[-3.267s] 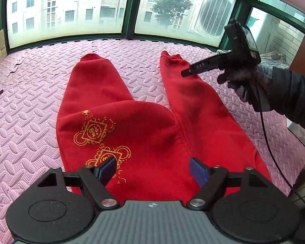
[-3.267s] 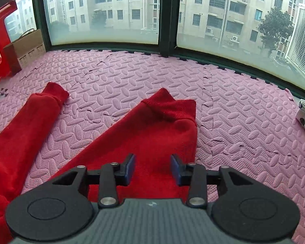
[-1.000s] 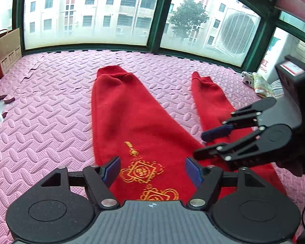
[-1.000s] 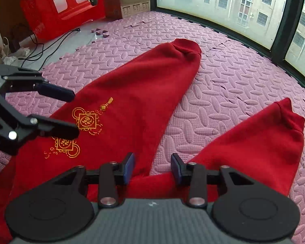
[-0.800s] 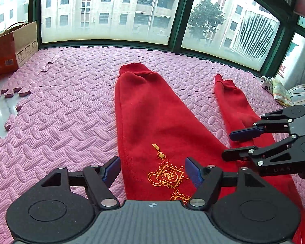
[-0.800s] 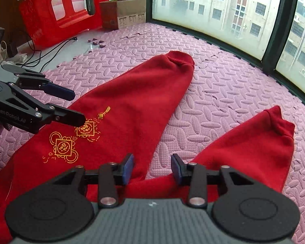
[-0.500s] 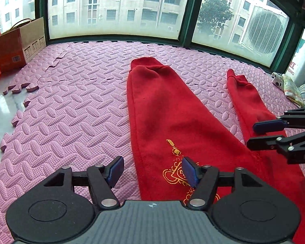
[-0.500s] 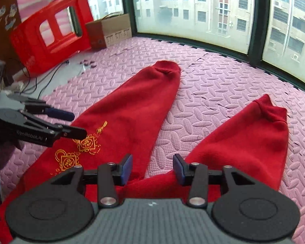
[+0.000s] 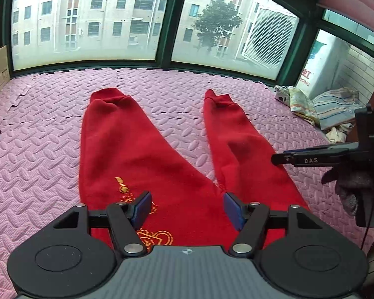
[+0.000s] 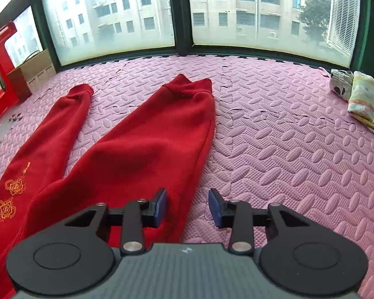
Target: Fold clothes
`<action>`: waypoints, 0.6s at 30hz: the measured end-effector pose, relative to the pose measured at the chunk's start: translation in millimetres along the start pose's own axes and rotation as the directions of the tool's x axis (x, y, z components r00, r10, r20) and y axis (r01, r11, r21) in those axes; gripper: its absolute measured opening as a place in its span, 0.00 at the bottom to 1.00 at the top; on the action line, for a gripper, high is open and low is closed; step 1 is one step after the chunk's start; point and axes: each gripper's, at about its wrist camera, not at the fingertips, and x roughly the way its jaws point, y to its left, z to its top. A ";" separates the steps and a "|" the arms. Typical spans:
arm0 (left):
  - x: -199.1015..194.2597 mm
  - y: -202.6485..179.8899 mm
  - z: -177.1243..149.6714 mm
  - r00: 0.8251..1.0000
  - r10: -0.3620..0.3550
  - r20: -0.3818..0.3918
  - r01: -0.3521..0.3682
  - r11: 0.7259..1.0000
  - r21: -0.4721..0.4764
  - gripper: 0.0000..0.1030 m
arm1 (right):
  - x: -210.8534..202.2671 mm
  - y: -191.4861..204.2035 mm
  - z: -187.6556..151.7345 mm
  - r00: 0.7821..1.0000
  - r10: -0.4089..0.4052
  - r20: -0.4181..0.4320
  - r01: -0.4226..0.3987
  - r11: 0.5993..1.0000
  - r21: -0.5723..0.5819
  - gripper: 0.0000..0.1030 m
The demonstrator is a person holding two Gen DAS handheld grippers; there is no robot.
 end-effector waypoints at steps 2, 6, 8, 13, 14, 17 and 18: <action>5.9 -7.3 -1.0 1.000 -0.007 -0.015 0.007 1.000 0.014 0.65 | 3.0 -4.6 0.9 1.000 0.004 0.014 -0.004 0.999 0.033 0.34; 16.6 -15.5 -3.9 0.999 -0.004 -0.041 0.006 0.999 0.035 0.65 | 12.6 -4.2 0.3 1.000 -0.004 0.015 0.003 0.999 0.052 0.24; 20.4 -17.2 -5.8 0.999 0.003 -0.053 0.000 0.999 0.041 0.65 | 12.7 -2.8 -0.6 0.999 -0.027 0.020 0.026 0.999 0.047 0.14; 25.8 -15.8 -11.3 0.997 0.023 -0.074 -0.019 0.998 0.053 0.65 | 5.3 -5.4 -6.9 0.995 -0.100 0.020 0.100 0.995 0.020 0.09; 27.0 -15.1 -12.2 0.997 0.028 -0.079 -0.024 0.998 0.054 0.65 | 5.1 -5.3 -8.1 0.994 -0.108 0.021 0.108 0.994 0.013 0.09; 27.6 -14.1 -13.6 0.996 0.037 -0.086 -0.033 0.998 0.053 0.65 | 2.2 -4.7 -7.5 0.992 -0.119 0.040 0.118 0.993 0.007 0.12; 26.5 -14.6 -13.6 0.996 0.033 -0.085 -0.029 0.998 0.052 0.65 | 0.6 -3.4 -4.3 0.991 -0.121 0.055 0.122 0.993 0.000 0.13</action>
